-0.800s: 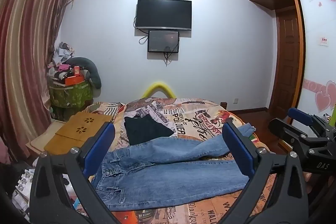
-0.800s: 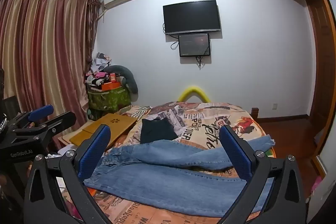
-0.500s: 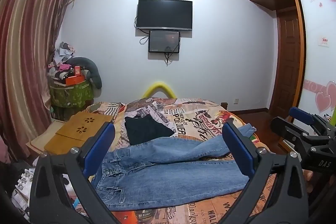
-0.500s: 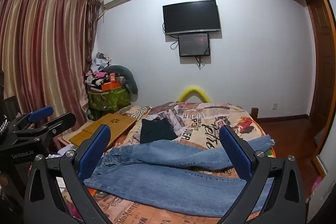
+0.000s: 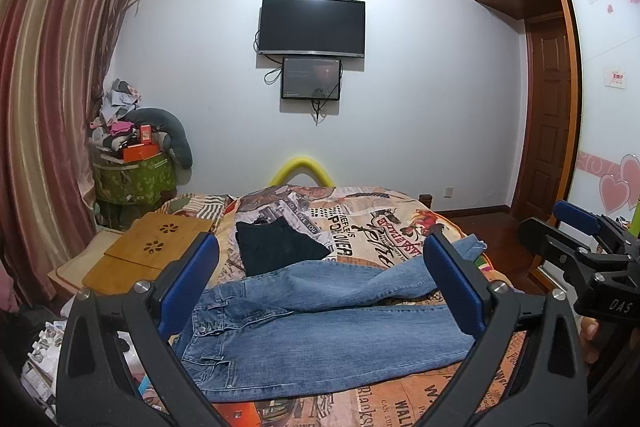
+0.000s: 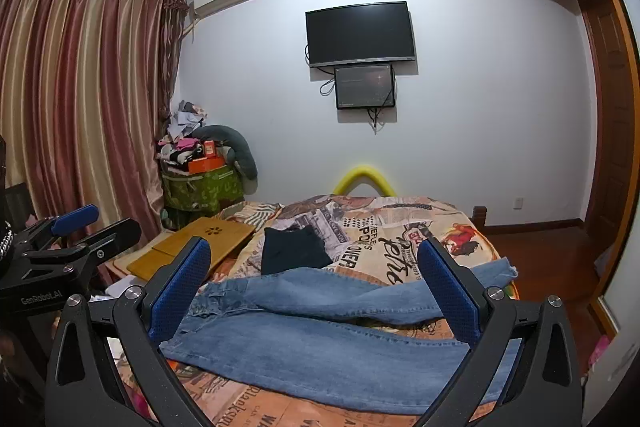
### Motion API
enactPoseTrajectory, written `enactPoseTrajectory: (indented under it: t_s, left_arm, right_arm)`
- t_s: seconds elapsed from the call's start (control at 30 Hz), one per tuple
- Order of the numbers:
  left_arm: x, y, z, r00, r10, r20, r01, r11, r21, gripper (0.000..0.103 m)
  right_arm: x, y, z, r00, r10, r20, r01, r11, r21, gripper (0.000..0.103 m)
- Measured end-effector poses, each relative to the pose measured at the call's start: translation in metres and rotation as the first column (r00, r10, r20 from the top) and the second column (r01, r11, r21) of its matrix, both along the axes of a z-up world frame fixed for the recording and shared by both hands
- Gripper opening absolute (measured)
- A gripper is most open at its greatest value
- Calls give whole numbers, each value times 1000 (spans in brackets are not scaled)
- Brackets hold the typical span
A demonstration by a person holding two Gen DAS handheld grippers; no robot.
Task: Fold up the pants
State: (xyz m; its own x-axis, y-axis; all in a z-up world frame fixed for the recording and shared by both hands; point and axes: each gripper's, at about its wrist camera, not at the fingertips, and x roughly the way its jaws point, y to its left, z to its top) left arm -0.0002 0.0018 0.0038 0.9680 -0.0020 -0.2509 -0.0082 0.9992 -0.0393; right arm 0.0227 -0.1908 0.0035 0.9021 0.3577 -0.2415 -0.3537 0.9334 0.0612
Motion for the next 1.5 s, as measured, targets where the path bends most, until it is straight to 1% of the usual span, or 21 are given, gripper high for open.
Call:
enactPoseTrajectory:
  t_s: [1.5]
  left_arm:
    - [1, -1, -6, 1000, -3, 1, 3, 1000, 2, 103]
  right_arm:
    - [-1, 2, 0, 1000, -2, -6, 2, 1000, -4, 103]
